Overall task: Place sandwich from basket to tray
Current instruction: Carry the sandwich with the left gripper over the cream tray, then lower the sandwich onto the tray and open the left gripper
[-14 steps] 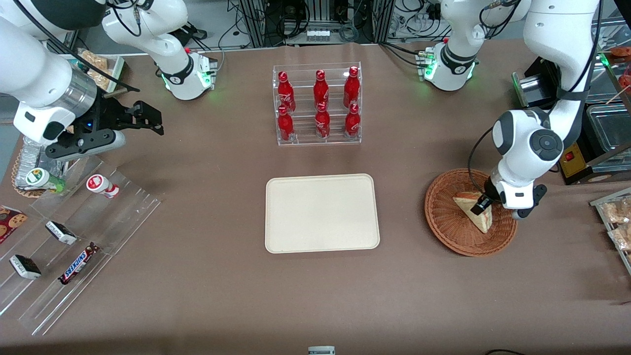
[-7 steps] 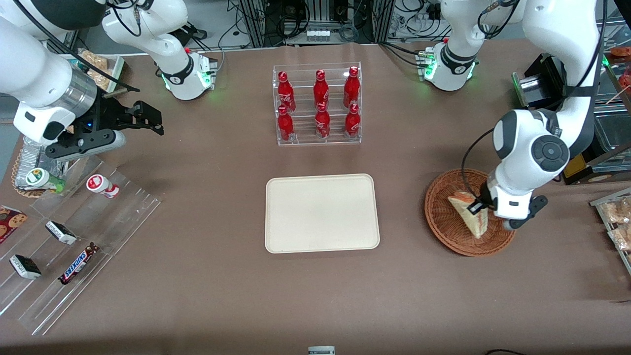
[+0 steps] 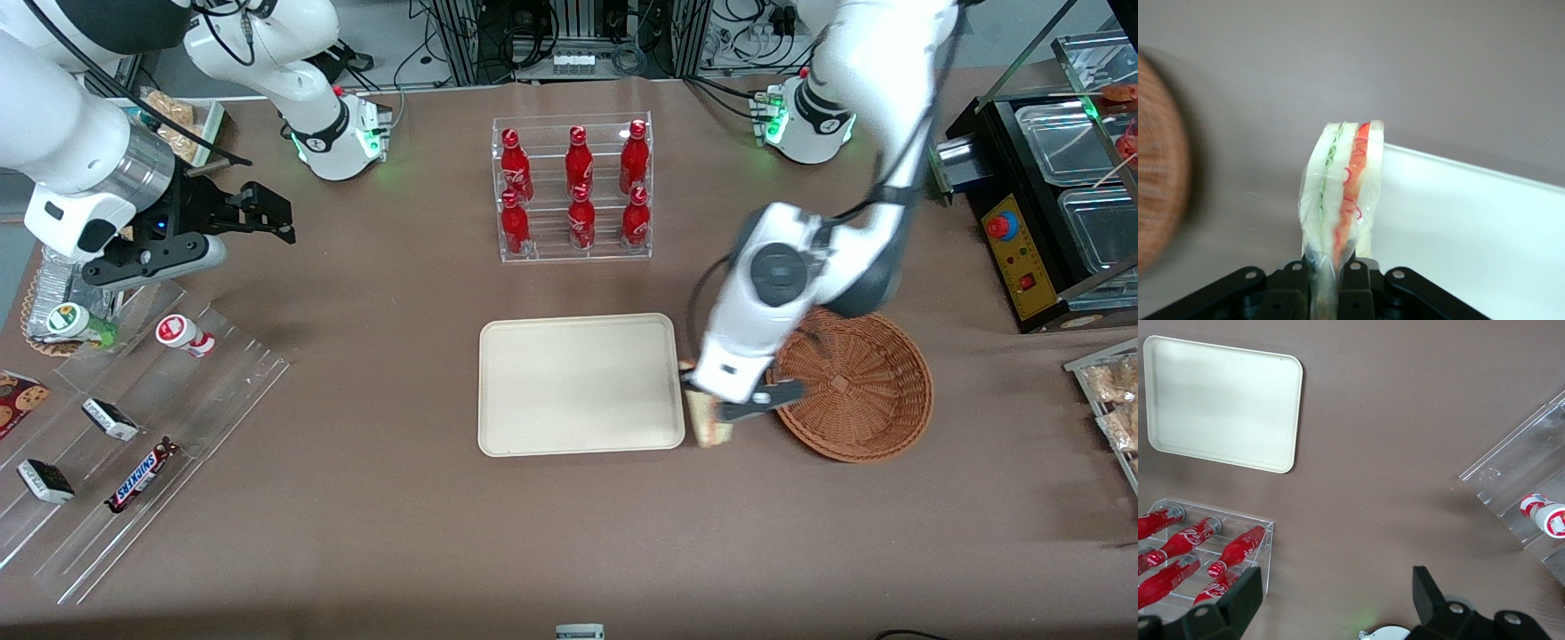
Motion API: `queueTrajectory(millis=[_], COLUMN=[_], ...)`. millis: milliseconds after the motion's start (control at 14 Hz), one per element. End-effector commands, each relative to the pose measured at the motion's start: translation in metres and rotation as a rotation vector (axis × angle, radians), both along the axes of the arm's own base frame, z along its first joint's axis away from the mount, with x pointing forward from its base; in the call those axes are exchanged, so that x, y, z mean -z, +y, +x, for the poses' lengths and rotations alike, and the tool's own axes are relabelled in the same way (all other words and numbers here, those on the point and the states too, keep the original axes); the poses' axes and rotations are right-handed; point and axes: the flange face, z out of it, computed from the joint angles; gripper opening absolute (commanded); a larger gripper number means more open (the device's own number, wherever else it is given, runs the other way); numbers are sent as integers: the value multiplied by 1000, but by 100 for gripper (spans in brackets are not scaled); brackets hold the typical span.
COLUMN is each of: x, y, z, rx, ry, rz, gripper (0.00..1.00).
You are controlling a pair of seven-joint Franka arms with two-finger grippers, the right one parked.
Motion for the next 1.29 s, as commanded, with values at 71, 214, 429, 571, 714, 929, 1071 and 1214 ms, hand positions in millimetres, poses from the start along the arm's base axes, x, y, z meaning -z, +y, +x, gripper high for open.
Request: queueTrajectory(millis=[71, 214, 429, 571, 714, 929, 1071, 1214], x=[23, 28, 55, 69, 80, 76, 35, -19], y=[-83, -111, -148, -155, -160, -162, -158, -143], z=[-12, -27, -43, -44, -52, -51, -46, -40], rx=[81, 118, 107, 84, 102, 106, 97, 78], ry=[-28, -65, -90, -85, -74, -106, -122, -98], rz=[-4, -27, -54, -55, -44, -67, -79, -63], gripper=[3, 3, 3, 5, 13, 100, 100, 100])
